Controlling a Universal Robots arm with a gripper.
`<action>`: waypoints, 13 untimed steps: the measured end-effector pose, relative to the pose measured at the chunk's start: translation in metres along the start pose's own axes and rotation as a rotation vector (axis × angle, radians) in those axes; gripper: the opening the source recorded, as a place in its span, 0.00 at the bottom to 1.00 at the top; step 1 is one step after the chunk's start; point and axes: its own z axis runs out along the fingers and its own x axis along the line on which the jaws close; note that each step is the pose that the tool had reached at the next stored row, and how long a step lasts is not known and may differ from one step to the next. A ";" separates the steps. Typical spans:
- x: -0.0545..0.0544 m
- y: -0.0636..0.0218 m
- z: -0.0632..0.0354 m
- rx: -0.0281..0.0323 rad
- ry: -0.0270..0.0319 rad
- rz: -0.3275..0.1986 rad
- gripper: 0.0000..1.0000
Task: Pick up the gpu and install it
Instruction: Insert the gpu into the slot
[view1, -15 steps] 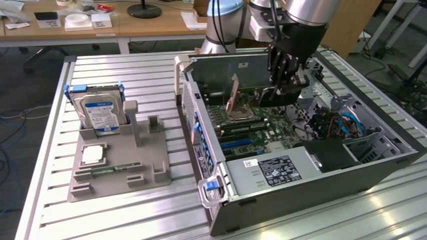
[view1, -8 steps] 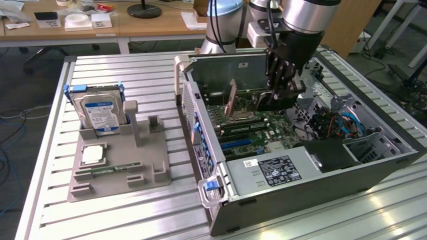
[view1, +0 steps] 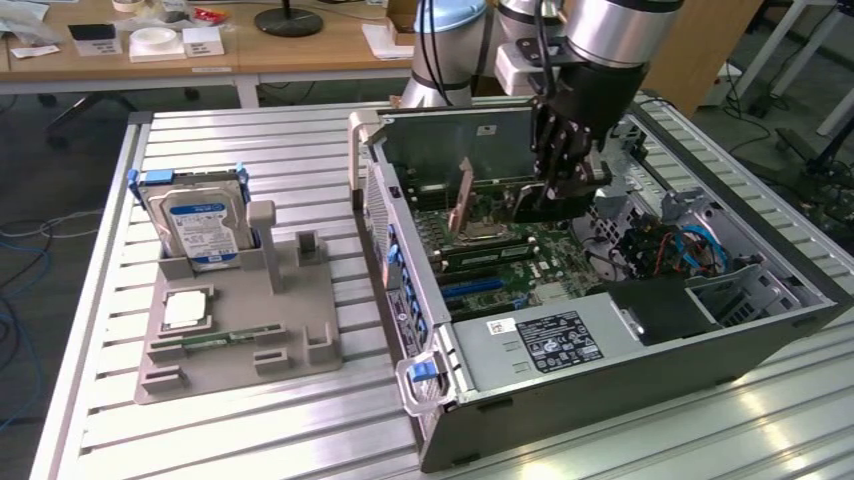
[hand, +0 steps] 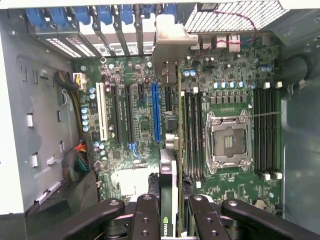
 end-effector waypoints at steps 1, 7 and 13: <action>0.000 -0.0007 -0.0001 -0.0084 0.0011 0.000 0.27; 0.004 -0.0012 0.0056 -0.0113 0.0017 0.000 0.27; 0.007 -0.0008 0.0140 -0.0112 0.0013 -0.002 0.27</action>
